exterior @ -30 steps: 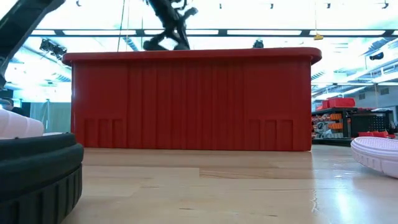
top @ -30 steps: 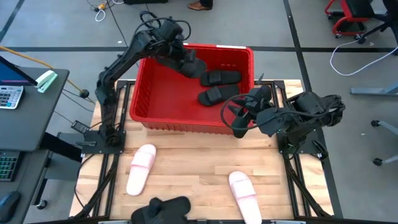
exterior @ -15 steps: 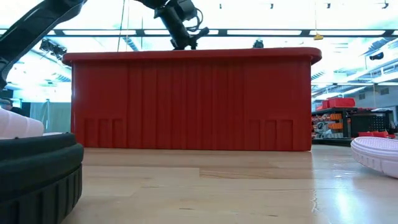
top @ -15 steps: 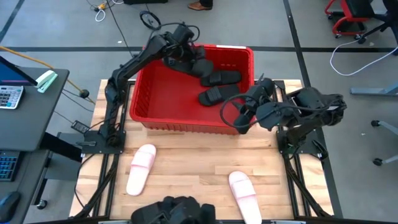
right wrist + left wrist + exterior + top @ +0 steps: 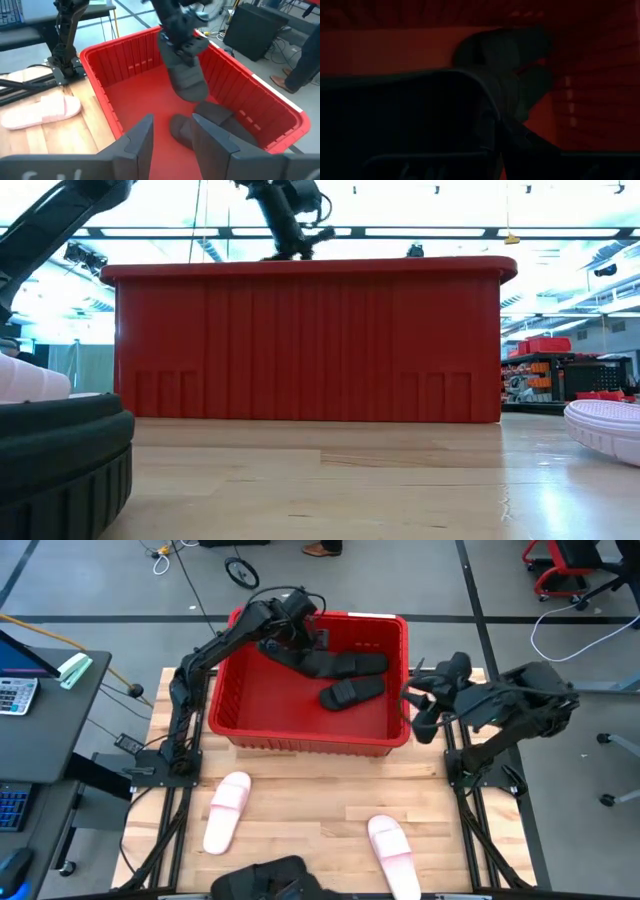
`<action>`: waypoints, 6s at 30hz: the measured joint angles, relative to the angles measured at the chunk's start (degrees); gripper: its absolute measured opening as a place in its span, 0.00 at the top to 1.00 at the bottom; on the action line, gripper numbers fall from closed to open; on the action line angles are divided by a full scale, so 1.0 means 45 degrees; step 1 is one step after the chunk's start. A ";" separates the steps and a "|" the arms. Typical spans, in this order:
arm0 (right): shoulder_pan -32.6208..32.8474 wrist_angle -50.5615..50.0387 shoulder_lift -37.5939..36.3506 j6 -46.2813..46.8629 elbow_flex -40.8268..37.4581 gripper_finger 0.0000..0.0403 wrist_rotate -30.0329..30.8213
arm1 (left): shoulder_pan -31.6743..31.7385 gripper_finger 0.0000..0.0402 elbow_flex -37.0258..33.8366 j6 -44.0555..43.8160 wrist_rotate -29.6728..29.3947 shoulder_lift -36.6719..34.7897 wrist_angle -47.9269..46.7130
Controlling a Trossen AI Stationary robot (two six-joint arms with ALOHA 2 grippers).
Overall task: Pick and place slides into bin
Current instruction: Put the black slide into the red bin
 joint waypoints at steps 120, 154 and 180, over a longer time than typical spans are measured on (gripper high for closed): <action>-0.1749 -0.0315 0.0244 0.0315 0.0005 0.67 -0.0819 | 0.0008 0.57 0.0013 0.0411 0.1046 0.2678 -0.2385; -0.1753 -0.0226 0.0244 -0.0471 0.0005 0.67 -0.0695 | -0.0255 0.60 0.0543 0.4646 0.2654 -0.7660 -0.1166; -0.1763 0.0342 0.0239 -0.0777 0.0005 0.67 0.0316 | -0.0950 0.58 -1.0602 0.5985 0.1570 -1.5568 0.7993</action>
